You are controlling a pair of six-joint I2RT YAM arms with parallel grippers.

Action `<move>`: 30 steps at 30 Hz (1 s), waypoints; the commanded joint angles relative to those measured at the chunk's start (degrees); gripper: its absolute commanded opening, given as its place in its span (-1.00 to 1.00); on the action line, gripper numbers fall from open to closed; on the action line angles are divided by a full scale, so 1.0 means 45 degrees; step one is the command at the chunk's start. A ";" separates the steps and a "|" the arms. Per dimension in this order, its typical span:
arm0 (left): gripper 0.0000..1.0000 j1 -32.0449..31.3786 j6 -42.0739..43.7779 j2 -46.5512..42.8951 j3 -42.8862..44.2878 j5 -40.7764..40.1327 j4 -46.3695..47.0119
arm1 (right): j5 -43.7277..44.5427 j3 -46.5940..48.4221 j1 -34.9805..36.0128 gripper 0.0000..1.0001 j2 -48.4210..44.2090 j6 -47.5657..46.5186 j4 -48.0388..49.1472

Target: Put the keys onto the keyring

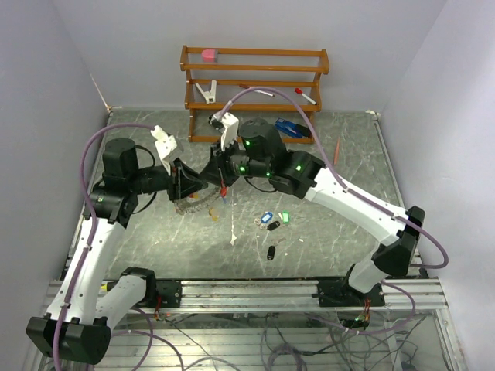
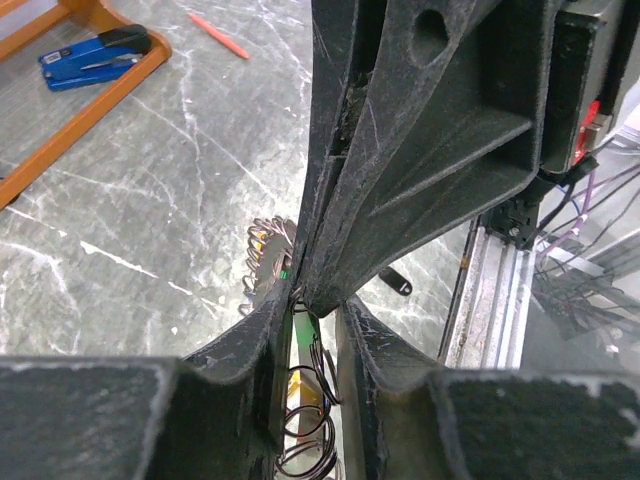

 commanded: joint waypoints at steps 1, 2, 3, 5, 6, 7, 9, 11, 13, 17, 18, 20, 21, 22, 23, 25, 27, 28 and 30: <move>-0.86 -0.0003 0.0490 0.0059 0.0455 0.0452 -0.0087 | -0.0616 -0.0436 -0.0102 -1.00 -0.0875 0.0068 0.0786; -0.86 -0.0003 0.0544 0.0067 0.0504 0.0526 -0.0180 | -0.0654 -0.0544 -0.0108 -1.00 -0.0900 0.0122 0.0882; -0.86 0.0002 0.0668 0.0068 0.0554 0.0611 -0.0338 | -0.0698 -0.0630 -0.0153 -1.00 -0.0935 0.0153 0.0963; -0.86 -0.0003 0.1236 0.0102 0.0730 0.0756 -0.0870 | -0.0728 -0.0818 -0.0191 -1.00 -0.1037 0.0226 0.1104; -0.86 -0.0003 0.1475 0.0102 0.0814 0.0808 -0.1134 | -0.0712 -0.0872 -0.0241 -0.94 -0.1092 0.0254 0.1171; -0.86 -0.0003 0.1714 0.0122 0.0876 0.0889 -0.1368 | -0.0722 -0.0940 -0.0299 -0.92 -0.1202 0.0273 0.1233; -0.86 -0.0003 0.1966 0.0125 0.0921 0.0877 -0.1603 | -0.0777 -0.1052 -0.0408 -0.85 -0.1328 0.0346 0.1354; -0.86 -0.0003 0.2173 0.0144 0.0891 0.0806 -0.1756 | -0.0779 -0.1182 -0.0598 -0.66 -0.1558 0.0436 0.1464; -0.86 -0.0003 0.2283 0.0193 0.0842 0.0739 -0.1889 | -0.0843 -0.1348 -0.0795 -0.64 -0.1796 0.0528 0.1634; -0.86 -0.0003 0.2446 0.0281 0.0776 0.0686 -0.2075 | -0.0956 -0.1635 -0.1310 -0.59 -0.2237 0.0678 0.1806; -0.86 -0.0003 0.2468 0.0283 0.0773 0.0640 -0.2093 | -0.0999 -0.1729 -0.1429 -0.59 -0.2350 0.0694 0.1847; -0.86 -0.0003 0.2489 0.0312 0.0726 0.0592 -0.2079 | -0.1021 -0.1812 -0.1667 -0.59 -0.2511 0.0700 0.1793; -0.86 -0.0003 0.2510 0.0319 0.0711 0.0607 -0.2079 | -0.0998 -0.1853 -0.1778 -0.59 -0.2580 0.0689 0.1765; -0.86 0.0002 0.2540 0.0346 0.0680 0.0628 -0.2079 | -0.0992 -0.1942 -0.1908 -0.59 -0.2639 0.0700 0.1732; -0.86 -0.0003 0.2599 0.0365 0.0664 0.0645 -0.2130 | -0.1011 -0.2036 -0.2009 -0.59 -0.2691 0.0694 0.1689; -0.86 -0.0003 0.2634 0.0415 0.0661 0.0674 -0.2147 | -0.1022 -0.2179 -0.2122 -0.59 -0.2805 0.0613 0.1552; -0.86 -0.0003 0.2737 0.0444 0.0726 0.0674 -0.2255 | -0.1001 -0.2363 -0.2126 -0.58 -0.2916 0.0415 0.1454; -0.86 -0.0001 0.2766 0.0455 0.0775 0.0663 -0.2296 | -0.1173 -0.2474 -0.2129 -0.58 -0.2921 0.0258 0.1444; -0.86 -0.0003 0.2675 0.0547 0.0885 0.0648 -0.2243 | -0.2263 -0.2734 -0.2115 -0.60 -0.2892 -0.0337 0.1464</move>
